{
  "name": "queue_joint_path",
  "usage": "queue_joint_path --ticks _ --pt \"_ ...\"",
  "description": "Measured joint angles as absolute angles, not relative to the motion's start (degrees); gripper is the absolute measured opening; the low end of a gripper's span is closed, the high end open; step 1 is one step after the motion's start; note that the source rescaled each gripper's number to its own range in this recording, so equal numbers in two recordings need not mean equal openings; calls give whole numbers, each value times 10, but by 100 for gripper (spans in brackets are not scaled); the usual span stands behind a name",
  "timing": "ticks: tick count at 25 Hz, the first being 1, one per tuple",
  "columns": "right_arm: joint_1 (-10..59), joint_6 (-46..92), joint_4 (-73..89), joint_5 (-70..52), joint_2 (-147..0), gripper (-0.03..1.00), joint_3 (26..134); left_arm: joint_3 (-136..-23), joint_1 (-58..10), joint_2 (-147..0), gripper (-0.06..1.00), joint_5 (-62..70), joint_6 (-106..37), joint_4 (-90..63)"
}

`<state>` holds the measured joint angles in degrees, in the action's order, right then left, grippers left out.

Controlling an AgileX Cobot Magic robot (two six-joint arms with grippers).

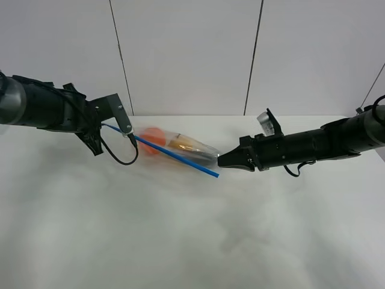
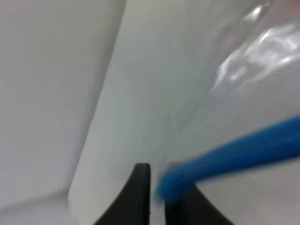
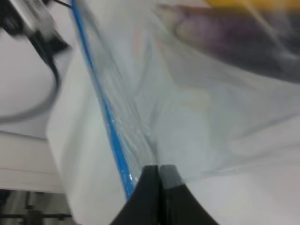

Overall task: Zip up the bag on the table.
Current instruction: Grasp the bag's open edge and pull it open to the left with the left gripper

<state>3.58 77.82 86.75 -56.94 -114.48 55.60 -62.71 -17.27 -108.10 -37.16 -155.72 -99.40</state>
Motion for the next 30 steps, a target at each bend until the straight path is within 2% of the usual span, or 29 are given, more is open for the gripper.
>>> queue_joint_path --ticks 4,7,15,23,30 --pt "35 778 865 -569 -1145 0 556 -627 -169 -1076 36 -367 -1501 -994" --pt "35 778 865 -568 -1145 0 556 -627 -169 -1076 40 -357 -1444 -994" --pt "35 779 864 -561 -1145 0 556 -627 -169 -1076 43 -349 -1255 -994" --pt "35 779 862 -553 -1145 0 556 -627 -169 -1072 43 -337 -992 -995" --pt "35 779 862 -546 -1145 0 556 -627 -169 -1045 43 -188 -761 -994"
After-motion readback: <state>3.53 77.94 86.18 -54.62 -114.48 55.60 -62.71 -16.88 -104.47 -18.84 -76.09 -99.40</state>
